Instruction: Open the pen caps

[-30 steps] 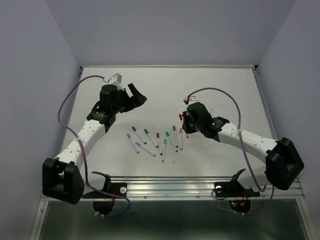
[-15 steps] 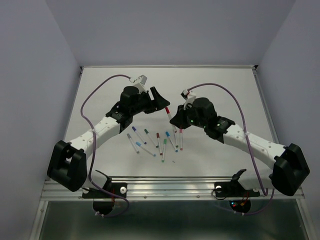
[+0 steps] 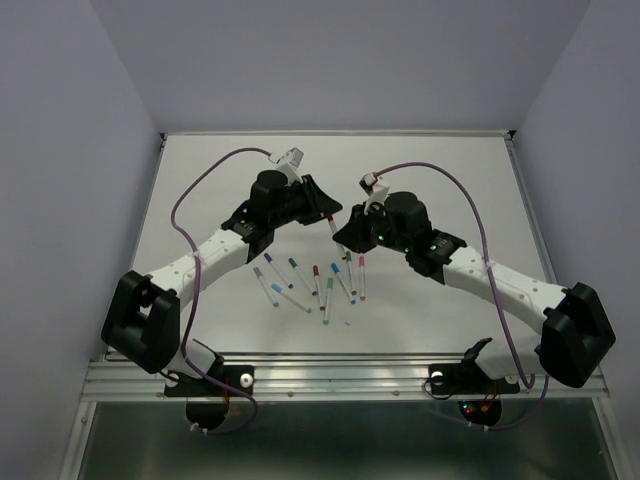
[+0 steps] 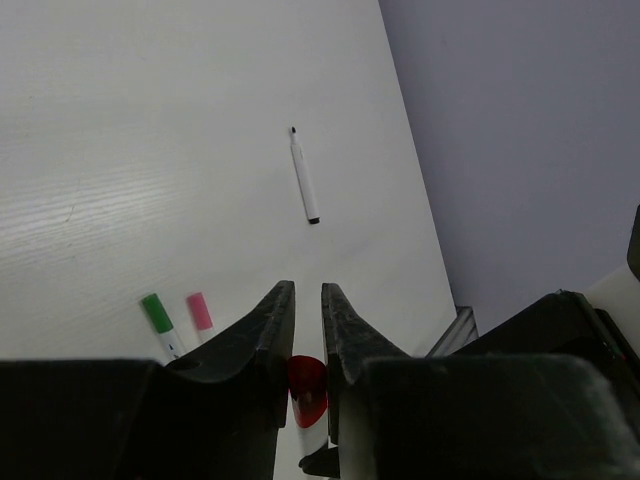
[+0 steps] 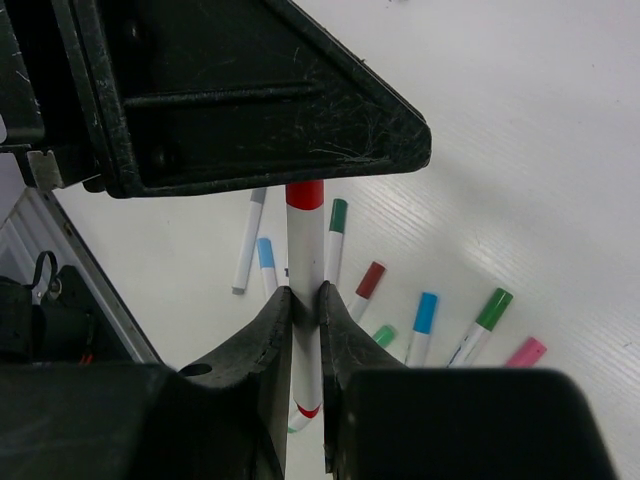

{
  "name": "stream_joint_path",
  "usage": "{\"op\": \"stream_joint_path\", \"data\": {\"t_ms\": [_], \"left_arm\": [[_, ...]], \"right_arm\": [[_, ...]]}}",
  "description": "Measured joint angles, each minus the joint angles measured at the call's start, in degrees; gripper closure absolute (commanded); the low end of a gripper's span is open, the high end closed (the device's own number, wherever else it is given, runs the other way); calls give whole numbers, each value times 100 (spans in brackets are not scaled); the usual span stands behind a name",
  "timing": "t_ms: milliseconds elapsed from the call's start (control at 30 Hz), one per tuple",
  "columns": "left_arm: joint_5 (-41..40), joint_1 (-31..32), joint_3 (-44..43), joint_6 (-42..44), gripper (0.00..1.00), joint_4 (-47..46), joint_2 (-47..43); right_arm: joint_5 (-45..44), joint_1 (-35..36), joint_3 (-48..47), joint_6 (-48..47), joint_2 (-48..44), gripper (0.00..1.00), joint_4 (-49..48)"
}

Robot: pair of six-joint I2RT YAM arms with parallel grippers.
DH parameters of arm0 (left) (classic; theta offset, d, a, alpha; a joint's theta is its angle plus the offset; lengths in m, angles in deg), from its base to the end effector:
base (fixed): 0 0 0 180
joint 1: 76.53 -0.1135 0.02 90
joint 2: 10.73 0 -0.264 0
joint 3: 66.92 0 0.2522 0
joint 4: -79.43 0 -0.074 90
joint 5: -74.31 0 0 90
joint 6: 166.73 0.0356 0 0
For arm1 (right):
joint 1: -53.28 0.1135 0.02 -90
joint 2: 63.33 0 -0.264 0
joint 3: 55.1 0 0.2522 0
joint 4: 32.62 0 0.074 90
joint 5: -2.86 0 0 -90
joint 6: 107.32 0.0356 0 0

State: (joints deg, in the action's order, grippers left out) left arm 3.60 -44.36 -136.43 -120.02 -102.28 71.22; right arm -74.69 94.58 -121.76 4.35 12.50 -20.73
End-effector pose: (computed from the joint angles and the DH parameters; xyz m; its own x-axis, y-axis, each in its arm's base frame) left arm 0.2773 -0.1883 0.3005 -0.6477 -0.3572 -0.6730 0.4577 0.5237 -0.7185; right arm 0.2247 0.2076 0.2902 -0.5447 0.0014 -0.8386 -0.6397 0.6459 0.4166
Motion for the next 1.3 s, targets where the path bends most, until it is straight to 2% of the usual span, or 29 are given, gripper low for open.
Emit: {"op": "stream_joint_path", "data": {"t_ms": [167, 233, 300, 400, 433, 533, 667, 700, 733, 900, 1000, 1067, 1100, 1300], "left_arm": [[-4, 2, 0, -35, 79, -28, 11], [-7, 0, -2, -44, 96, -31, 11], [-20, 2, -2, -50, 100, -39, 11], [-52, 2, -9, -70, 100, -63, 11], [-76, 4, -15, -74, 100, -66, 11], [-155, 26, -17, -98, 100, -61, 11], [-275, 83, -17, -138, 100, -28, 9], [-295, 90, -17, -140, 100, -22, 9], [-306, 96, -17, -146, 100, -17, 9], [-352, 116, -17, -162, 100, -13, 9], [-372, 116, -31, -164, 100, -11, 9], [-376, 116, -68, -166, 100, 2, 9], [-402, 116, -109, -157, 100, 37, 9], [-723, 116, -365, -223, 100, 450, 9]], "right_arm": [[-98, 0, -20, 0, 0, 99, 4], [-184, 0, -31, 0, 0, 99, 13], [-264, 0, -39, 0, 0, 99, 17], [-319, 0, -63, 2, 0, 87, 28], [-337, 0, -66, 4, 0, 73, 26], [-361, 0, -74, 17, 9, 57, 22], [-297, 0, -173, -20, 98, 56, -22], [-275, 0, -203, -28, 118, 65, -31], [-267, 0, -254, -42, 157, 67, -31], [-216, 0, -363, -98, 269, 65, -44], [-192, 0, -363, -131, 310, 71, -46], [-184, 0, -363, -149, 363, 96, -44], [-166, 0, -363, -164, 376, 99, -46], [-42, -39, -319, -243, 372, 99, -219]]}}
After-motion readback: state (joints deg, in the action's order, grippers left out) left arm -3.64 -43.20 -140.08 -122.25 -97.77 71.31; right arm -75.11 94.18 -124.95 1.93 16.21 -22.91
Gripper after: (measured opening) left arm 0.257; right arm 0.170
